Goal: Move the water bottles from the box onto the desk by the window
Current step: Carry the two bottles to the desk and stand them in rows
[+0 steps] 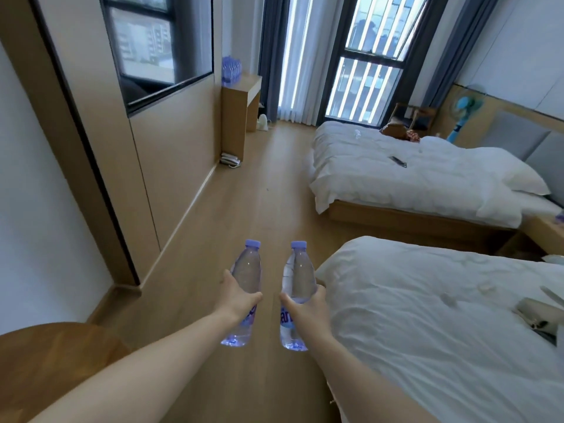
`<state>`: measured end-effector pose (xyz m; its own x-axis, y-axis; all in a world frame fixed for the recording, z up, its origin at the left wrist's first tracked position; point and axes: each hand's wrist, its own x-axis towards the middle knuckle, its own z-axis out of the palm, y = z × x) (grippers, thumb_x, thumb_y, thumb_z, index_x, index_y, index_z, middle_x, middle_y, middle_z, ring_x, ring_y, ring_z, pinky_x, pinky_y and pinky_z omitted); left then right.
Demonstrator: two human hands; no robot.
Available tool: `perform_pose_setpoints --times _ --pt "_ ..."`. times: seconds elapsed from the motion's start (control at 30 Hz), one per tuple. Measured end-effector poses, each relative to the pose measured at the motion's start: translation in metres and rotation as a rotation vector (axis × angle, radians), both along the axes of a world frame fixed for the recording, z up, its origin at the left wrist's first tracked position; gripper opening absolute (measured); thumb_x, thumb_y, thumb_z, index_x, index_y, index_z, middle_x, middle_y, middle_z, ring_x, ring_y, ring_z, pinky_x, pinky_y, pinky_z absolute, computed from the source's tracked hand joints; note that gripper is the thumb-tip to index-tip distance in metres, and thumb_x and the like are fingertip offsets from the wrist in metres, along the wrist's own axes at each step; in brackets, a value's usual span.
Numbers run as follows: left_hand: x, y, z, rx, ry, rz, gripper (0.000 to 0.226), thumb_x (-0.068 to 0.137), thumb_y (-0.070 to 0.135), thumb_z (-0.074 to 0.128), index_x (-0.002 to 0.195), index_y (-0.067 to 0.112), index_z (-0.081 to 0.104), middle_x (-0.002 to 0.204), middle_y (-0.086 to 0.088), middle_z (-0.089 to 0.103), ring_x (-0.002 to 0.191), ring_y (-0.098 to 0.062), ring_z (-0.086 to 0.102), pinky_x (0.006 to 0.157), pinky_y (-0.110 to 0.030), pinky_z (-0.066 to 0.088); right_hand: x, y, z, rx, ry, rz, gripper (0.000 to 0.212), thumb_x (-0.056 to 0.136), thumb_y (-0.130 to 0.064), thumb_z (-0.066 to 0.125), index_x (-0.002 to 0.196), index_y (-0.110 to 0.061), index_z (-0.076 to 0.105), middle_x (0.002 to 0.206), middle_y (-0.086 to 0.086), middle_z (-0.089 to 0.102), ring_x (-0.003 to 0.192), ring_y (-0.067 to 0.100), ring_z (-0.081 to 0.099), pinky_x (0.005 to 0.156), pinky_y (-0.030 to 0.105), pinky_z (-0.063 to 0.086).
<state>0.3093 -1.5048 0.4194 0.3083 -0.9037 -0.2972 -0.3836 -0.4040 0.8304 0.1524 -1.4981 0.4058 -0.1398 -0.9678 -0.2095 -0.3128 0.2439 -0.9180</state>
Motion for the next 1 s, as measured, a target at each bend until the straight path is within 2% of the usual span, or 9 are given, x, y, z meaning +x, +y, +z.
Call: perform_pose_setpoints --times 0.07,0.17,0.27,0.37,0.47,0.57,0.67,0.9,1.0 --pt "-0.001 -0.048 -0.003 0.003 -0.007 0.001 0.06 0.077 0.023 0.074 0.12 0.007 0.036 0.116 -0.011 0.053 0.088 -0.023 0.051 0.066 -0.027 0.038 -0.002 -0.046 -0.001 0.007 0.018 -0.016 0.059 0.079 -0.033 0.077 0.121 -0.016 0.04 0.096 -0.007 0.058 0.08 0.004 0.061 0.058 0.014 0.043" --pt "-0.007 -0.122 -0.011 0.019 0.031 0.003 0.059 0.079 0.018 0.073 0.122 0.005 0.035 0.117 -0.012 0.052 0.09 -0.021 0.049 0.06 -0.023 0.034 -0.008 -0.121 -0.008 0.013 0.01 -0.032 0.059 0.078 -0.034 0.078 0.121 -0.018 0.041 0.098 -0.008 0.06 0.082 0.003 0.061 0.062 0.016 0.046" --pt "-0.013 -0.202 -0.029 0.03 0.027 -0.004 0.062 0.077 0.019 0.074 0.122 0.005 0.034 0.118 -0.012 0.051 0.092 -0.022 0.05 0.07 -0.027 0.039 -0.015 -0.202 -0.023 0.012 0.024 -0.026 0.057 0.078 -0.034 0.078 0.121 -0.017 0.044 0.094 -0.008 0.061 0.081 0.006 0.064 0.064 0.018 0.048" --pt "-0.018 -0.291 -0.041 0.033 0.0 0.005 0.059 0.075 0.021 0.076 0.114 0.01 0.033 0.117 -0.012 0.052 0.091 -0.024 0.052 0.071 -0.03 0.041 -0.023 -0.291 -0.031 0.015 0.006 -0.001 0.056 0.08 -0.034 0.077 0.12 -0.019 0.041 0.095 -0.008 0.06 0.08 0.004 0.063 0.06 0.015 0.045" --pt "-0.019 -0.374 -0.035 0.032 -0.008 0.022 0.065 0.07 0.026 0.079 0.115 0.013 0.035 0.117 -0.008 0.053 0.098 -0.025 0.057 0.079 -0.033 0.048 -0.026 -0.376 -0.026 0.012 0.021 0.05 0.055 0.079 -0.036 0.077 0.117 -0.022 0.039 0.096 -0.009 0.061 0.082 0.003 0.063 0.061 0.015 0.046" --pt "-0.012 -0.449 -0.024 0.016 0.034 0.045 0.075 0.065 0.027 0.083 0.122 0.013 0.037 0.119 -0.007 0.054 0.102 -0.024 0.058 0.086 -0.037 0.051 -0.022 -0.458 -0.016 0.022 0.016 0.071 0.059 0.075 -0.039 0.079 0.116 -0.019 0.042 0.096 -0.007 0.062 0.084 0.008 0.066 0.071 0.025 0.055" --pt "-0.001 -0.52 -0.015 -0.001 0.032 0.077 0.071 0.065 0.022 0.083 0.12 0.011 0.038 0.114 -0.006 0.056 0.097 -0.022 0.058 0.082 -0.032 0.048 -0.012 -0.533 -0.005 0.022 0.009 0.078 0.056 0.076 -0.037 0.079 0.112 -0.018 0.041 0.094 -0.004 0.062 0.082 0.01 0.065 0.066 0.023 0.052" --pt "0.036 -0.716 -0.036 0.034 -0.064 0.097 0.078 0.049 0.048 0.077 0.106 0.024 0.031 0.106 -0.003 0.059 0.092 -0.026 0.063 0.084 -0.041 0.053 0.021 -0.728 -0.016 -0.014 0.042 0.089 0.052 0.078 -0.033 0.078 0.109 -0.017 0.04 0.091 -0.006 0.058 0.08 0.007 0.062 0.063 0.021 0.048" --pt "0.054 -0.804 -0.037 0.035 -0.108 0.088 0.075 0.055 0.049 0.075 0.111 0.022 0.034 0.102 -0.002 0.061 0.088 -0.025 0.064 0.081 -0.039 0.054 0.041 -0.816 -0.023 -0.025 0.055 0.079 0.055 0.077 -0.035 0.079 0.111 -0.018 0.04 0.094 -0.003 0.058 0.083 0.011 0.064 0.066 0.024 0.053"
